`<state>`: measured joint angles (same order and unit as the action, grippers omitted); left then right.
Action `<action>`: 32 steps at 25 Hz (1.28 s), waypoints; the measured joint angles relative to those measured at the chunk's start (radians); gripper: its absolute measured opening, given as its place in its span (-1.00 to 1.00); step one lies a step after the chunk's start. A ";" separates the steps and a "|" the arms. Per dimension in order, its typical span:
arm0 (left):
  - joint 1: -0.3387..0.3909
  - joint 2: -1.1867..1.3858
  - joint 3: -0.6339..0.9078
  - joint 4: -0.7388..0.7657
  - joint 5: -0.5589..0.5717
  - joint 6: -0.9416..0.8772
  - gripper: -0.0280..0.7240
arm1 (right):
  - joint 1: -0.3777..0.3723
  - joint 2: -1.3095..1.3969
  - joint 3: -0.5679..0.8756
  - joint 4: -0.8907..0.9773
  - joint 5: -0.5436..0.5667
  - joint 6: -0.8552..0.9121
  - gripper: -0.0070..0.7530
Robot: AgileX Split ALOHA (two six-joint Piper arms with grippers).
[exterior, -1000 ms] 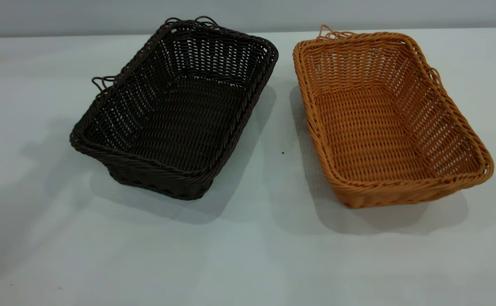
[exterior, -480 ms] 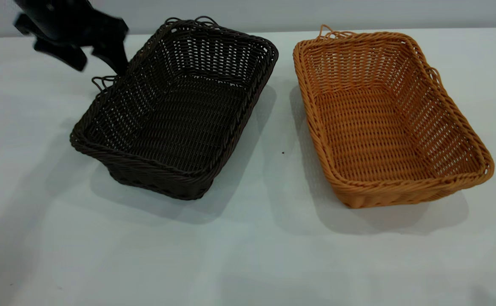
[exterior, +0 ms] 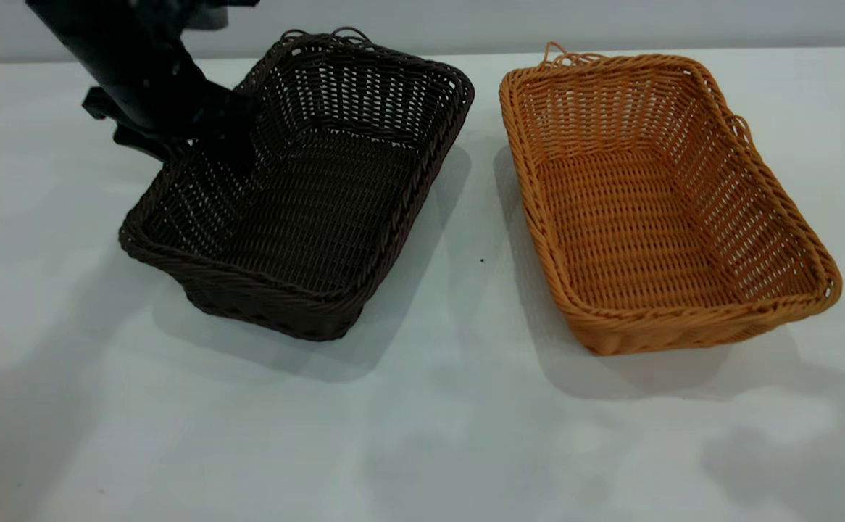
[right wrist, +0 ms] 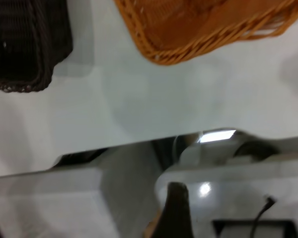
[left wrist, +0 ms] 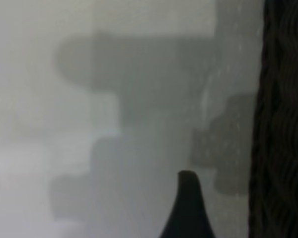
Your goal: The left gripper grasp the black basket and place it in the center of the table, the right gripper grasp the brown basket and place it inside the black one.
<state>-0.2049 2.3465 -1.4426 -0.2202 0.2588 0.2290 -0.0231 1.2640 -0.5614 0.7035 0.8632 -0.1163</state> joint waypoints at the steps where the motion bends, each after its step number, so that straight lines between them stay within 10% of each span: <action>1: 0.000 0.005 0.000 0.000 -0.015 0.002 0.26 | 0.009 0.036 -0.001 0.023 -0.013 -0.010 0.55; 6: -0.002 0.005 0.000 -0.002 -0.055 0.018 -0.68 | 0.099 0.242 -0.013 0.187 -0.149 -0.025 0.55; 25: 0.046 -0.186 0.000 0.007 -0.007 0.102 -0.71 | 0.123 0.817 -0.187 0.513 -0.404 -0.024 0.38; 32: 0.046 -0.186 0.000 0.007 -0.001 0.251 -0.71 | 0.099 0.859 -0.216 0.550 -0.459 -0.109 -0.67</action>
<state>-0.1586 2.1604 -1.4426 -0.2134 0.2580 0.4797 0.0754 2.1231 -0.7771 1.2537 0.4038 -0.2250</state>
